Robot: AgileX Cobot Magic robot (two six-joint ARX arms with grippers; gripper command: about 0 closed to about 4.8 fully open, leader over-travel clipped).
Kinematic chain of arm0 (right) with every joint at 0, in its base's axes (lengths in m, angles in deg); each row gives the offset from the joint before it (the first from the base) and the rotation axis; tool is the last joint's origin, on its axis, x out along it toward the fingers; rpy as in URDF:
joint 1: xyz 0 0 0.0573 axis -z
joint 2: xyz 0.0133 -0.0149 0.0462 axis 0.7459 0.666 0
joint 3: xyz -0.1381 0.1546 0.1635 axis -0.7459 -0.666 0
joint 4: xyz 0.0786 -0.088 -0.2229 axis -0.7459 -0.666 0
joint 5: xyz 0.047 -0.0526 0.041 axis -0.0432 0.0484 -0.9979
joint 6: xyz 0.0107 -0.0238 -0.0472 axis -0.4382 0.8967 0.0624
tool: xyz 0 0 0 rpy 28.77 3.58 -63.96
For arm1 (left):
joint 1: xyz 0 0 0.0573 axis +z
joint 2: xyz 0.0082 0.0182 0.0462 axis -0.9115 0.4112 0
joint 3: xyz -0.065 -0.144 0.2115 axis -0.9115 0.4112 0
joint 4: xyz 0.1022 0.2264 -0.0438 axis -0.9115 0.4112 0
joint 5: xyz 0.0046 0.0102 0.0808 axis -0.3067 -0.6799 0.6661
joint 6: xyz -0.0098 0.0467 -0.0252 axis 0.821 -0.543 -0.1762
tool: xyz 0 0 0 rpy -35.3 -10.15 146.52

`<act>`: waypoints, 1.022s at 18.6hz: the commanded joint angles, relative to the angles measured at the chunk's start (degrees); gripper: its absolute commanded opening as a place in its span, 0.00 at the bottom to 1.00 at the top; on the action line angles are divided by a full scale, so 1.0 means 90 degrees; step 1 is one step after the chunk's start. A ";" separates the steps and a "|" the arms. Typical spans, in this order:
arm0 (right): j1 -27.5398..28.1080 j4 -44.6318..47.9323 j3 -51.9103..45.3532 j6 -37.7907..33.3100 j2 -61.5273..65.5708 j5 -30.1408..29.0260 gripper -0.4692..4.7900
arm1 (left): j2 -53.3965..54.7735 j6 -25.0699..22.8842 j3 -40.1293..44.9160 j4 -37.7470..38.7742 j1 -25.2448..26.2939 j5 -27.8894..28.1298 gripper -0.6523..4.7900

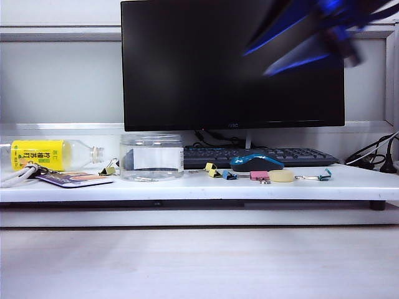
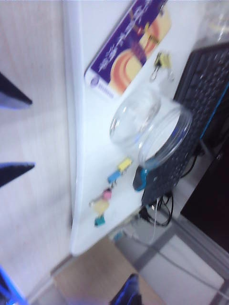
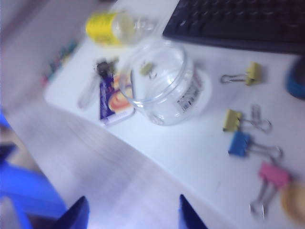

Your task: Pick up the clips with the largest number of clips of the same color on the table and place them in a round transparent plastic box.

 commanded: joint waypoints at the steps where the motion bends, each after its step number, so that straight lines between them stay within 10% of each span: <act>1: -0.0333 -0.0262 0.0733 0.0840 0.0903 0.0605 0.55 | -0.0019 -0.0478 0.0012 0.0112 -0.0005 0.0384 0.42; 5: -0.0483 -0.0401 0.1287 0.1309 0.1892 0.1265 0.55 | -0.0019 -0.0923 -0.0012 0.0206 -0.0007 0.0568 0.81; 13: -0.0483 -0.0355 0.1413 0.1639 0.2285 0.1824 0.55 | -0.0019 -0.1073 -0.0034 -0.0614 -0.0483 -0.0656 0.80; 19: -0.0493 -0.0682 0.1814 0.1392 0.2569 0.1960 0.55 | -0.0017 -0.1515 -0.0083 -0.0612 -0.2246 0.0894 0.81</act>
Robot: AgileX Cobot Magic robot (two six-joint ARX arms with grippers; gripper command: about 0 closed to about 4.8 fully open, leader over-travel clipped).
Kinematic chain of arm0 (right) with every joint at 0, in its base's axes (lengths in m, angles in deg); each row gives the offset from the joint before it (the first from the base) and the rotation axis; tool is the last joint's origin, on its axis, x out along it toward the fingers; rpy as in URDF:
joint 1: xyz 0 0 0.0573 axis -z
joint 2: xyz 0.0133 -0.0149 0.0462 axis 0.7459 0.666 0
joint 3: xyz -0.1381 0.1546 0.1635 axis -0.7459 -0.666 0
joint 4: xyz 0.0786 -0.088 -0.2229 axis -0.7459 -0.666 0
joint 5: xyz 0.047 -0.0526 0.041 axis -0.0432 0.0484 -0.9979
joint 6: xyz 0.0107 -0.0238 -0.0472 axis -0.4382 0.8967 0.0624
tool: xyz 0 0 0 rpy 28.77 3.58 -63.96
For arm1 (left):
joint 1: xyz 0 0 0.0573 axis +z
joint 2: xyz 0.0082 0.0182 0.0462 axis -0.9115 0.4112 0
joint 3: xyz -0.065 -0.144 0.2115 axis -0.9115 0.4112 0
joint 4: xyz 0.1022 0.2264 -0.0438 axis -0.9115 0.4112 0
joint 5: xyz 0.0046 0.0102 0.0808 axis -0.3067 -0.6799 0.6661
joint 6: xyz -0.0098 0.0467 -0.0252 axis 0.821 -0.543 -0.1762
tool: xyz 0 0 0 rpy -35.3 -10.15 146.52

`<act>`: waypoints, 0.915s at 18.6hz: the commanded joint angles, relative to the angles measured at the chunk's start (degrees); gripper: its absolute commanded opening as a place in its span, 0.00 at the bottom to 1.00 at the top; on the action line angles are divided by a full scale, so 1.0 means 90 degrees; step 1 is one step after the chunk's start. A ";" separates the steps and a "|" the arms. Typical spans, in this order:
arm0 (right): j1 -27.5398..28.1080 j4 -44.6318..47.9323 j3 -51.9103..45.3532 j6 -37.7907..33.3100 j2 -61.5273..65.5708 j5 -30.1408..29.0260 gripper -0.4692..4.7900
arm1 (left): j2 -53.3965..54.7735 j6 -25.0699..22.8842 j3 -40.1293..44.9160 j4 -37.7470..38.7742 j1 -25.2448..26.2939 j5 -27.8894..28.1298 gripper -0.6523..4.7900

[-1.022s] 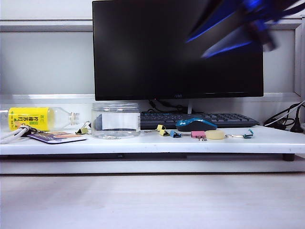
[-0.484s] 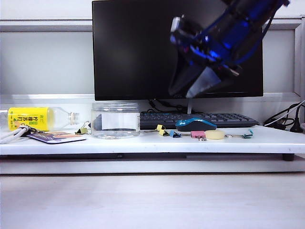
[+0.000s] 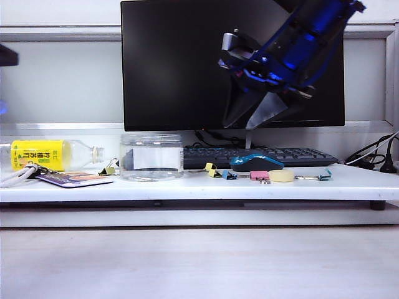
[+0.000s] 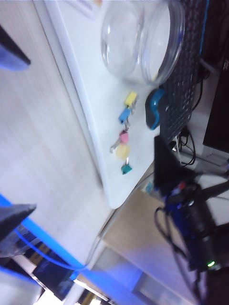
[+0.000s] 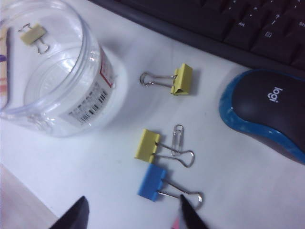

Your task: Pick up the clips with the largest number of clips of the same color on the table and place them in a round transparent plastic box.

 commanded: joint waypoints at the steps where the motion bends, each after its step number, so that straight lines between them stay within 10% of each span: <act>1: -0.0019 -0.0053 0.0143 -0.0129 0.0114 -0.0041 0.55 | -0.0019 -0.0338 -0.0058 -0.0075 -0.0838 0.1030 0.81; 8: -0.0087 -0.0010 0.0151 -0.0165 0.0311 -0.0211 0.55 | 0.0046 -0.0418 -0.0129 0.0746 -0.2424 0.3699 0.81; 17: -0.0165 0.0102 0.0151 -0.0168 0.0340 -0.0325 0.55 | 0.1863 -0.0639 -0.1392 0.0826 -0.2438 0.3638 0.81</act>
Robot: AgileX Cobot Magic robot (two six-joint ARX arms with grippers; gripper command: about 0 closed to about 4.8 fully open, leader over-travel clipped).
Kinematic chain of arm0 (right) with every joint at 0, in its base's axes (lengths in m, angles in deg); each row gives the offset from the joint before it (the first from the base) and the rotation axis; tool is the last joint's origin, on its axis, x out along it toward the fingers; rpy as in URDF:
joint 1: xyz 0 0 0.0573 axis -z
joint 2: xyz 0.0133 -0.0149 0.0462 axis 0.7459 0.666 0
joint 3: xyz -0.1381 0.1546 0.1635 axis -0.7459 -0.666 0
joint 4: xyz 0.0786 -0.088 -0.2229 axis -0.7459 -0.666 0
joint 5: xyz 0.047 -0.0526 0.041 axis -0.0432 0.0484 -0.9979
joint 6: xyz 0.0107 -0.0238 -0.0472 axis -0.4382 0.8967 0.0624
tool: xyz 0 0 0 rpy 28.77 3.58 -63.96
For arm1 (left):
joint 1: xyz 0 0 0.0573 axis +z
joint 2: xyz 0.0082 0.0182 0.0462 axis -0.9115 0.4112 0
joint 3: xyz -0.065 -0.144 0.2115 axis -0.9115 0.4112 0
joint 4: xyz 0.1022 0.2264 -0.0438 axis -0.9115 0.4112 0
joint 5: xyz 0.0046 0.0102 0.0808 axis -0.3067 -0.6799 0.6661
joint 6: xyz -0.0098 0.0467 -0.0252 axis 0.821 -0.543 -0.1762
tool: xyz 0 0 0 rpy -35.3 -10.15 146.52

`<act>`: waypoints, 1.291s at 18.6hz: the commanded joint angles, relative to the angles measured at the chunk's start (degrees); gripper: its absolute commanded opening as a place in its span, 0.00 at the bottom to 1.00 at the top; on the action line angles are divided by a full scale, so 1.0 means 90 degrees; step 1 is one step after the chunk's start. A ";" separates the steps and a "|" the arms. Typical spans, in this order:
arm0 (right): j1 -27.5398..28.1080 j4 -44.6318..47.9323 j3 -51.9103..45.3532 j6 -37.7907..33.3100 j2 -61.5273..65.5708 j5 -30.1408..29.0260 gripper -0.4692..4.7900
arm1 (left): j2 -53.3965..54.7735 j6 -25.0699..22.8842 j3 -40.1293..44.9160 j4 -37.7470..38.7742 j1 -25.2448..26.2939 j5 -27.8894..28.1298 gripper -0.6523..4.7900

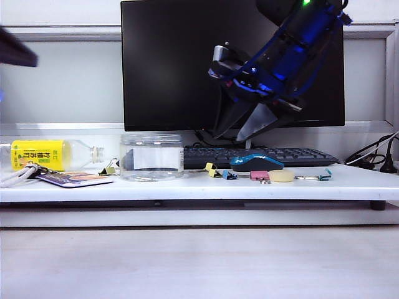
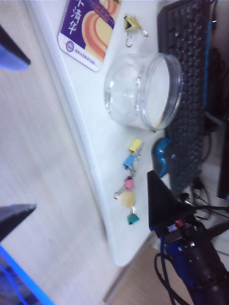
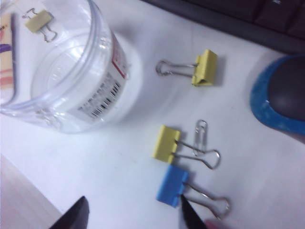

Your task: Pick up the clips with the largest number of clips of the same color on the table and place them in a round transparent plastic box.

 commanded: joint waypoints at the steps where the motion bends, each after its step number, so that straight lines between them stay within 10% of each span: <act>1: -0.0053 0.0129 0.0027 -0.0015 -0.0027 -0.0121 0.55 | 0.0954 -0.0148 -0.0364 -0.0029 -0.0005 -0.0199 0.81; 9: -0.0056 -0.0194 0.0437 0.0015 0.0418 0.0070 0.55 | 0.3582 -0.0325 -0.1481 0.0002 -0.0005 -0.0957 0.81; 24: -0.0386 -0.0131 0.0872 0.0126 0.1047 0.0986 0.55 | 0.3796 -0.0406 -0.1664 0.0063 -0.0005 -0.0792 0.81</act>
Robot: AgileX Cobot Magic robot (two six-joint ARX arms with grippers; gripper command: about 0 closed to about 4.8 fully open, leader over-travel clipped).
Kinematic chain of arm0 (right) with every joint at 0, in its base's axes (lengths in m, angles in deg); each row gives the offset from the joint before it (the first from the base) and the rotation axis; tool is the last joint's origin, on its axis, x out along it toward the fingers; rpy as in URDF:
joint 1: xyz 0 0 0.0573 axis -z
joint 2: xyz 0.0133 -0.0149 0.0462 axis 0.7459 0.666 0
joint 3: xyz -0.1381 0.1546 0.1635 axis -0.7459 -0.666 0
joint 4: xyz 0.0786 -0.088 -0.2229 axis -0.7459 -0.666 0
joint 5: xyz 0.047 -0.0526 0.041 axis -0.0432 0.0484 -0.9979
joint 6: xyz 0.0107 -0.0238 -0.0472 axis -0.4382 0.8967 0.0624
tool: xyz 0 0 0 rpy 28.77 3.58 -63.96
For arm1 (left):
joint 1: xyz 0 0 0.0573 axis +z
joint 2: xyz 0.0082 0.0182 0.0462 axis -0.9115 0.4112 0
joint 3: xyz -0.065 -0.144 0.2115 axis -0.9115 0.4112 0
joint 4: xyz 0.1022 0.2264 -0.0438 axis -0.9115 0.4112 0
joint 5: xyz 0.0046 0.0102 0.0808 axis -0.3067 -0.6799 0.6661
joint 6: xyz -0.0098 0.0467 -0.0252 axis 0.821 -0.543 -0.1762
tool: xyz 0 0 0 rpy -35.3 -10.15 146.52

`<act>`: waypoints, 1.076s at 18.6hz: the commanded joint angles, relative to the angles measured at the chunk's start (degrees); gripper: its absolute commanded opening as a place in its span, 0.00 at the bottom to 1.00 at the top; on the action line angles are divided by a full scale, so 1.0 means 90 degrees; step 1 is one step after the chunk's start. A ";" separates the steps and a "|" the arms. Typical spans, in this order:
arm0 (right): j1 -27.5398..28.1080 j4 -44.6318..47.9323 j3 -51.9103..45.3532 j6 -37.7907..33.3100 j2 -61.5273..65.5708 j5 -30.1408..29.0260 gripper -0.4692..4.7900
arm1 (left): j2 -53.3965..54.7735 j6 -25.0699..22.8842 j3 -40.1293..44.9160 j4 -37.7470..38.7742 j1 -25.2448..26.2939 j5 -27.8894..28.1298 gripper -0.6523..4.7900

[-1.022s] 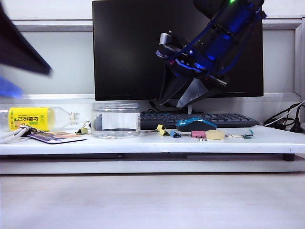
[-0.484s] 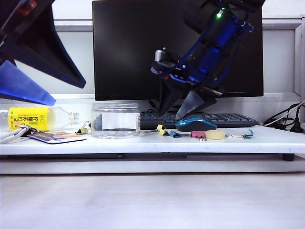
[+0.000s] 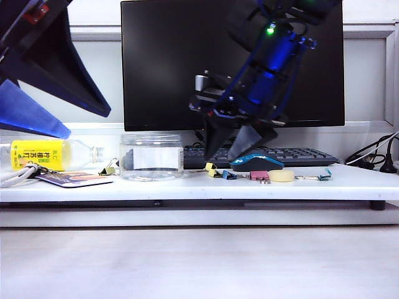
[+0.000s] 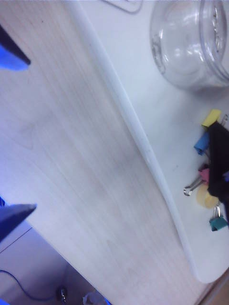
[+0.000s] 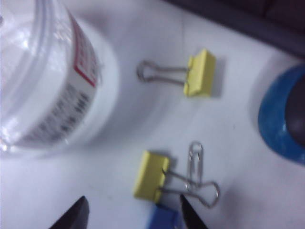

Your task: Pick up the clips with the largest number of clips of the same color on the table and place them in a round transparent plastic box.

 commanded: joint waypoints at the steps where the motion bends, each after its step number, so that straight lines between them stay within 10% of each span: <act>1: -0.0124 0.0143 0.0100 0.0032 0.0049 0.0192 0.55 | 0.0000 -0.0002 -0.0032 -0.0068 -0.0005 0.0017 0.81; 9: -0.0214 0.0192 0.0104 0.0034 0.0357 0.0568 0.55 | 0.0000 0.0027 -0.0032 -0.0063 -0.0005 0.0012 0.81; 20: -0.0211 0.0432 0.0104 0.0034 0.0367 0.0566 0.13 | -0.0002 0.0046 -0.0032 -0.0058 -0.0005 0.0012 0.80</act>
